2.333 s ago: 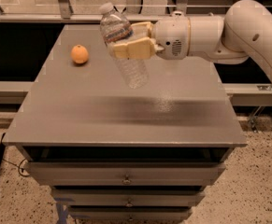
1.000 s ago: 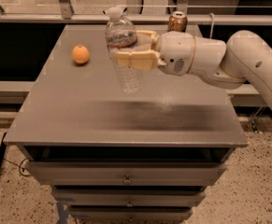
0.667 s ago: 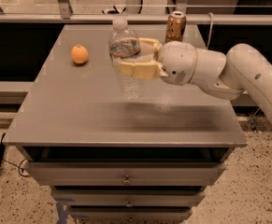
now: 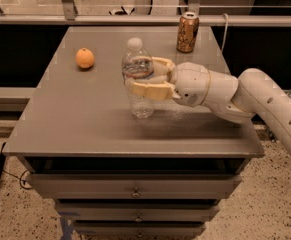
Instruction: Place water bottle upright
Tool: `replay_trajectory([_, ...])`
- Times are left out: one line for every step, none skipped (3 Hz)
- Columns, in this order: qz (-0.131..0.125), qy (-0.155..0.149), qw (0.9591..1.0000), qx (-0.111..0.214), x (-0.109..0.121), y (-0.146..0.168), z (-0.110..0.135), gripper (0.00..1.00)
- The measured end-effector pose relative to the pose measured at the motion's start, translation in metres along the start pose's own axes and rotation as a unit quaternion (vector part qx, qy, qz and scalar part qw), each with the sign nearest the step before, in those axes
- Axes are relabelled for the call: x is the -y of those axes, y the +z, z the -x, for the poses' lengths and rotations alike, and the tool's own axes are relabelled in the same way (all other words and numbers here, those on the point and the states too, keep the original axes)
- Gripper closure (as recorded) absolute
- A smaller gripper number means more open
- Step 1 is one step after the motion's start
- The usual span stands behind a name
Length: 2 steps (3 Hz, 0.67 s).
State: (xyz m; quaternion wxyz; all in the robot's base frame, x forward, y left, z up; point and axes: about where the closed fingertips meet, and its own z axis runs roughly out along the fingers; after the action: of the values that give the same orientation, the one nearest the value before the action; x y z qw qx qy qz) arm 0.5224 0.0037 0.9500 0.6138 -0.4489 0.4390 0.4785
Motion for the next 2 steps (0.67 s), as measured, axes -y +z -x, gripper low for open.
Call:
replay_trajectory([-0.010, 0.006, 0.9999, 0.009, -0.0020, -0.0095, -0.0122, 1.00])
replay_trajectory([-0.014, 0.014, 0.9998, 0.007, -0.0025, -0.0159, -0.0180, 0.83])
